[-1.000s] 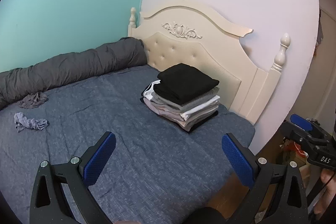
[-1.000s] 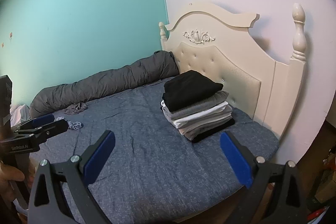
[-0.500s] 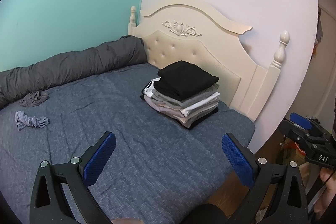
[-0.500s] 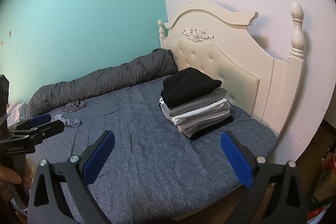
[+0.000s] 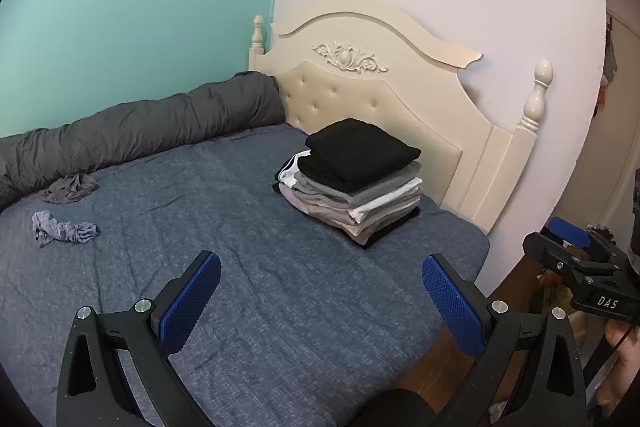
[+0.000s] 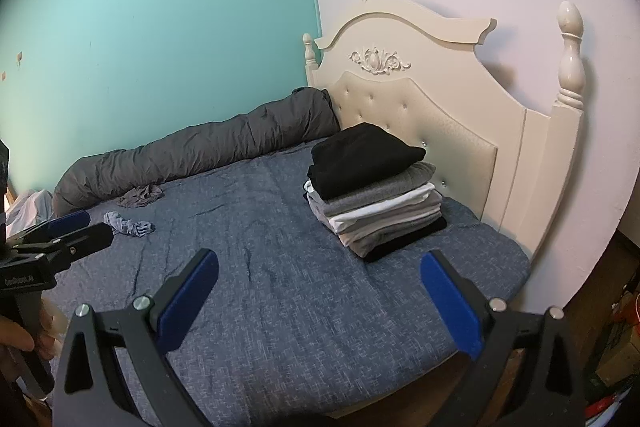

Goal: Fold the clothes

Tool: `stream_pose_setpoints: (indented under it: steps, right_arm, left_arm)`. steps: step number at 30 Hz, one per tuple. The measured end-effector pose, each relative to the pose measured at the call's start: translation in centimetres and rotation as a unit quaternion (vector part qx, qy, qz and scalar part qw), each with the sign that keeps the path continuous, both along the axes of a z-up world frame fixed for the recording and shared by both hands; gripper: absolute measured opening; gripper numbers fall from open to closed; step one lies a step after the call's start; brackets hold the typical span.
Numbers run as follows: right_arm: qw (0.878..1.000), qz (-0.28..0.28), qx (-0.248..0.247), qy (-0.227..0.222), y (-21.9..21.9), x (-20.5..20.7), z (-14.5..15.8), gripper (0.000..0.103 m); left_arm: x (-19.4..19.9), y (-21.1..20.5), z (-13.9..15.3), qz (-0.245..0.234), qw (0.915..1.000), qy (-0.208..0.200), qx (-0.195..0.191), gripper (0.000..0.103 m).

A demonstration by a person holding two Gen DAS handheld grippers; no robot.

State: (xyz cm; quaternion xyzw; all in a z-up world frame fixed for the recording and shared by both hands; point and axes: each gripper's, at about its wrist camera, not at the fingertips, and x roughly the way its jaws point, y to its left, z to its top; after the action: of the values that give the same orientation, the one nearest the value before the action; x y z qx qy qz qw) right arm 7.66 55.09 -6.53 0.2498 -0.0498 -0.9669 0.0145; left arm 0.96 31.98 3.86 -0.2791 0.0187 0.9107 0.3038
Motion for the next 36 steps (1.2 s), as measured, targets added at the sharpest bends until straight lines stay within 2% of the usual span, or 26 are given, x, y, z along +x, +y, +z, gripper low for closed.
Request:
stream_pose_setpoints:
  steps: [36]
  right_arm:
    - [1.000,0.002,0.003,-0.003,-0.25,-0.04,-0.34,0.102]
  left_arm:
    - [0.42,0.01,-0.11,-0.008,1.0000,0.000,0.006,0.103]
